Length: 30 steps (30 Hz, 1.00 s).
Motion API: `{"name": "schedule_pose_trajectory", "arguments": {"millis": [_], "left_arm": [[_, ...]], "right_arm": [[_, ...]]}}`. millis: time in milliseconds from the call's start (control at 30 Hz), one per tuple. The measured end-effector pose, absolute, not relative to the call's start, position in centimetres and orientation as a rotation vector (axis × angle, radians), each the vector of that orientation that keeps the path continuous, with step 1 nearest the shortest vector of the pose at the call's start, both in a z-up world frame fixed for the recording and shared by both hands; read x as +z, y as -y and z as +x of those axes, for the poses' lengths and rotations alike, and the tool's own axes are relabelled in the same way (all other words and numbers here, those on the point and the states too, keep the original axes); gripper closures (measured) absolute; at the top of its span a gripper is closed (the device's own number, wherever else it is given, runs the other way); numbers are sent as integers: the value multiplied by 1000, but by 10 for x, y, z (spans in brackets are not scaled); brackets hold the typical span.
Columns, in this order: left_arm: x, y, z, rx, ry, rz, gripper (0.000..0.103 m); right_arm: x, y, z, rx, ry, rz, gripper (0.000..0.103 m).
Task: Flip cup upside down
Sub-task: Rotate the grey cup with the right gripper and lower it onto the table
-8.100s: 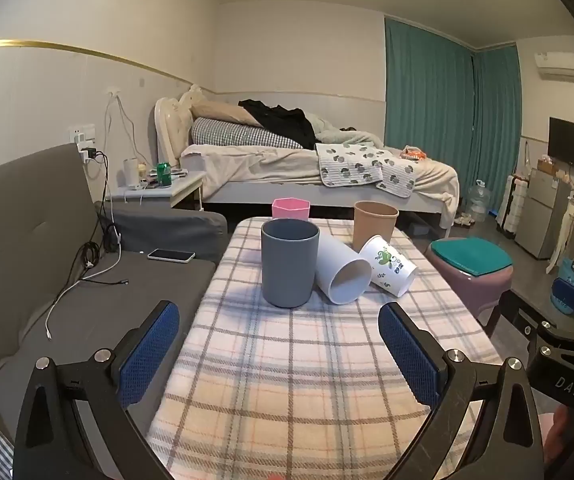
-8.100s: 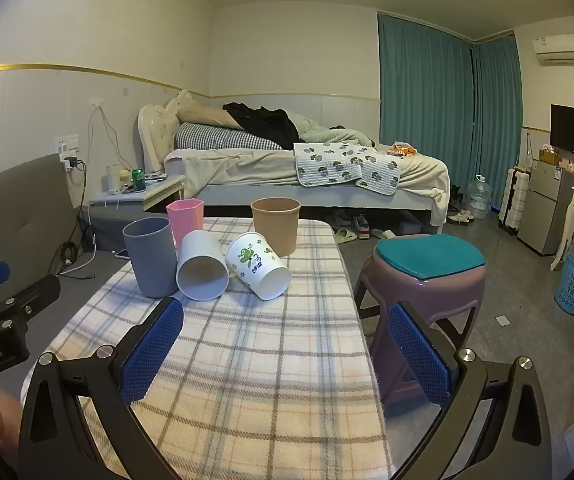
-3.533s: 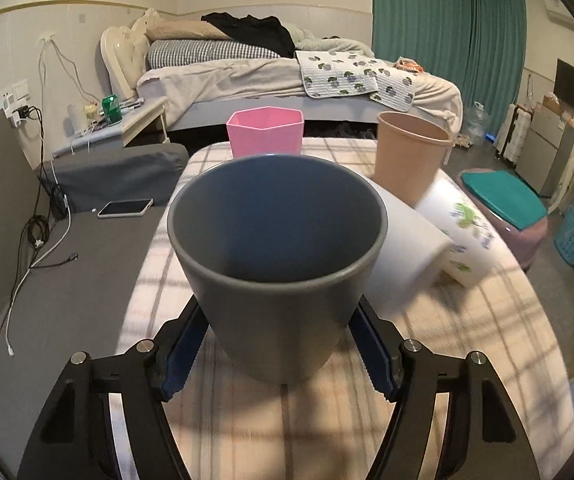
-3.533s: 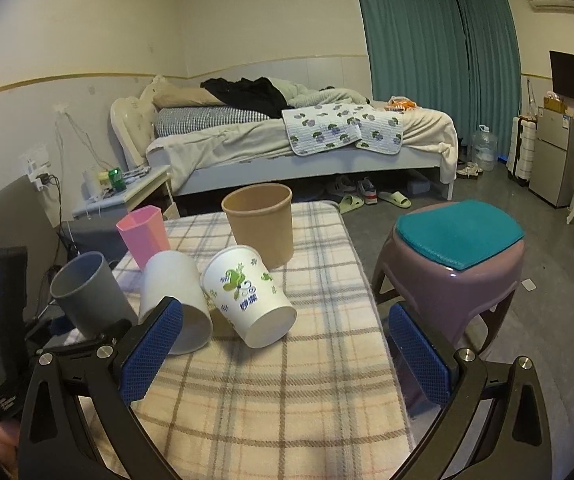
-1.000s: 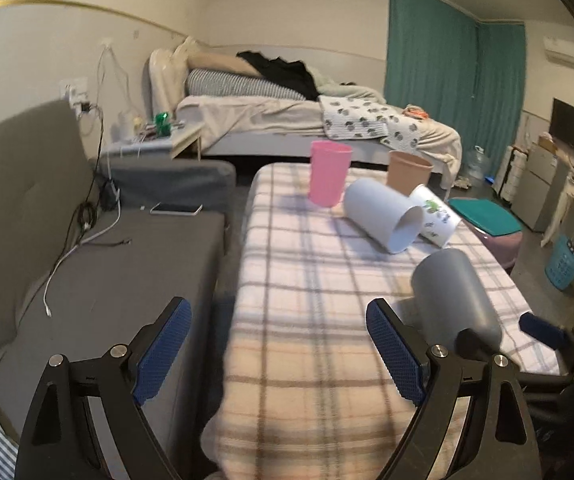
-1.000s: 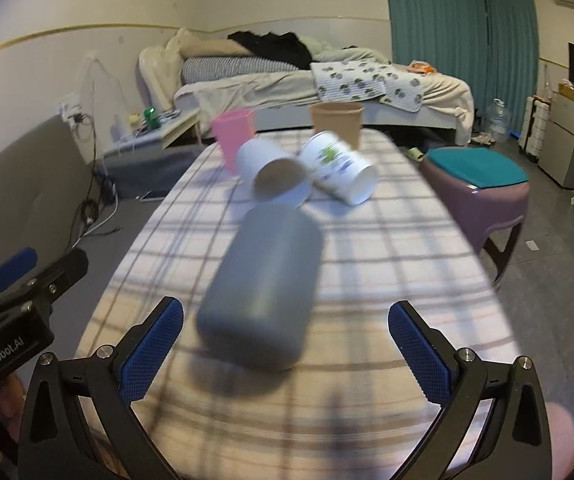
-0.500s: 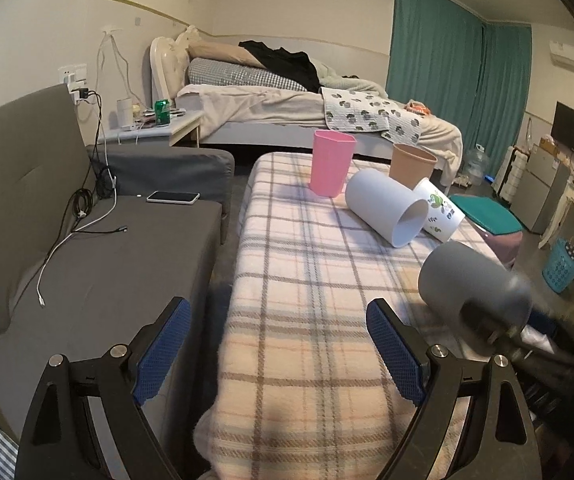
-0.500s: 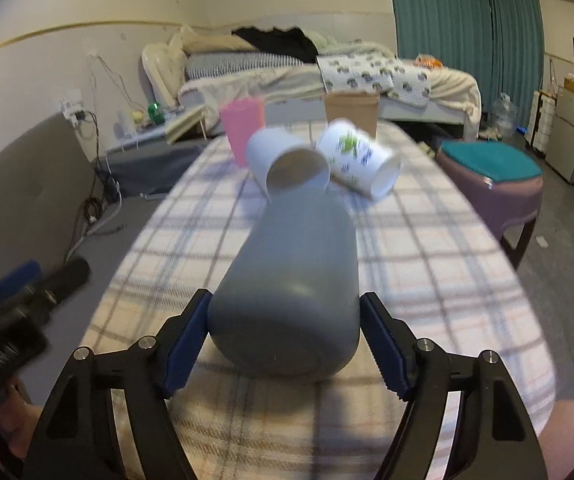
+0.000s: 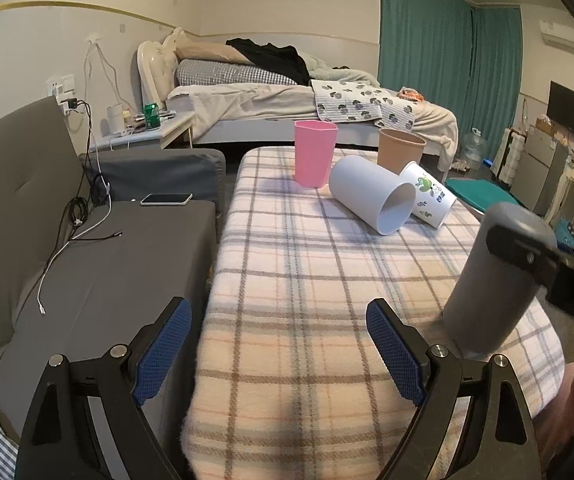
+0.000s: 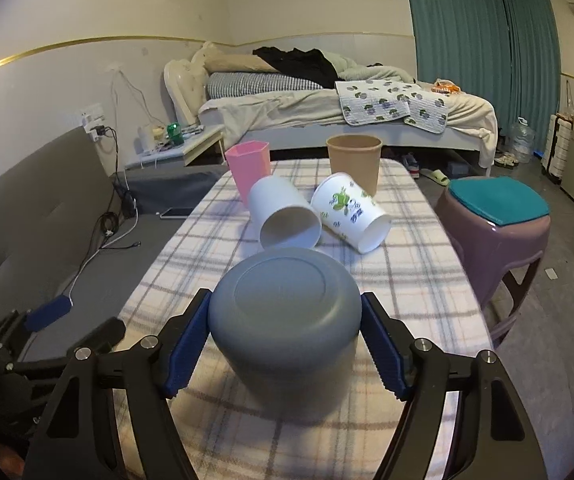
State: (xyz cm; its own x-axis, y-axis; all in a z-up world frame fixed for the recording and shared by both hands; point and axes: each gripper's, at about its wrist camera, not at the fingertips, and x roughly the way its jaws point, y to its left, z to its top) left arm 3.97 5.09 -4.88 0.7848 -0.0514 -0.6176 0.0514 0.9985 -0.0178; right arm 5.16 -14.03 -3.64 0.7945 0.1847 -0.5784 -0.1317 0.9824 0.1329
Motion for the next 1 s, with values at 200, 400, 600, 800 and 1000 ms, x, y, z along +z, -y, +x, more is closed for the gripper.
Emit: {"name": "schedule_pose_trajectory", "arguments": {"millis": [200,400,600,800,1000], "left_arm": [[-51,-45,42,-63,-665,6,11],[-55,-45,48,-60,-693,-17,11],[-60,-46,53,-55,-718,-22,11],[-64,-44,54,-59,-738,-22,11],[-64,-43,53,-61,-741,-29,11]], "right_arm": [[-31,151,71,184,-588,124,31],[-32,151,96,214,-539,139,31],[-51,144,108,224,-594,112,31],[-57,143,96,233,-606,68,31],[-56,142,89,234,-600,64,30]]}}
